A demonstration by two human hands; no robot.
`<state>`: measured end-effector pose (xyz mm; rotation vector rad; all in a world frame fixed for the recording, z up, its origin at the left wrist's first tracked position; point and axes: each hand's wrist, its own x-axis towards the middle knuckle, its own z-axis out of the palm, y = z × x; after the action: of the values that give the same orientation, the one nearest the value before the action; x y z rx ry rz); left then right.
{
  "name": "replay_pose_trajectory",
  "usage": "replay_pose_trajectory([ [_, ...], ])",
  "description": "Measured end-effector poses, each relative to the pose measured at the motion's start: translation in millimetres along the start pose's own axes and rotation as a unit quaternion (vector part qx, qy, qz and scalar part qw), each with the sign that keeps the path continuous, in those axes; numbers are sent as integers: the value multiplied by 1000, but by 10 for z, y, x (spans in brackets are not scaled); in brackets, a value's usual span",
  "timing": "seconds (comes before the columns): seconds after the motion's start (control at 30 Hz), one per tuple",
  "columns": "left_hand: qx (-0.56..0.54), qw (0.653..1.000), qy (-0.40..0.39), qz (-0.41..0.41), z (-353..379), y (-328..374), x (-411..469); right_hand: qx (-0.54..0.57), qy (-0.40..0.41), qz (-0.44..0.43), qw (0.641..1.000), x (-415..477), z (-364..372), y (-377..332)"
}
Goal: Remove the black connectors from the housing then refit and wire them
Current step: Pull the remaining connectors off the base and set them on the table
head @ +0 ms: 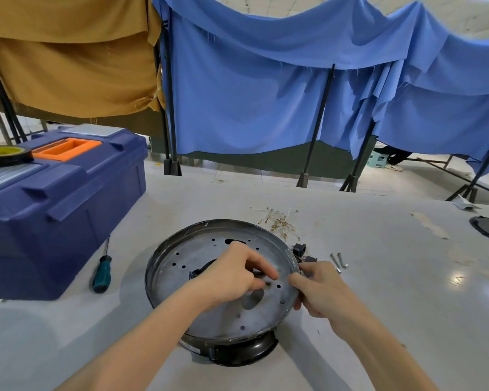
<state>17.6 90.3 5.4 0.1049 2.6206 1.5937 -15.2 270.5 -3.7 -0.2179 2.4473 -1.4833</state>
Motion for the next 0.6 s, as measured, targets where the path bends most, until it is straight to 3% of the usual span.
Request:
replay_pose_trajectory([
  [0.2, 4, 1000, 8, 15, -41, 20, 2, 7, 2, -10, 1000, -19, 7, 12],
  [0.3, 34, 997, 65, 35, -155, 44, 14, 10, -15, -1, 1000, -45, -10, 46],
  [0.47, 227, 952, 184, 88, -404, -34, 106, -45, -31, -2, 998, -34, -102, 13],
  [0.6, 407, 893, 189, -40, -559, -187, 261, -70, 48, -56, 995, 132, -127, -90],
])
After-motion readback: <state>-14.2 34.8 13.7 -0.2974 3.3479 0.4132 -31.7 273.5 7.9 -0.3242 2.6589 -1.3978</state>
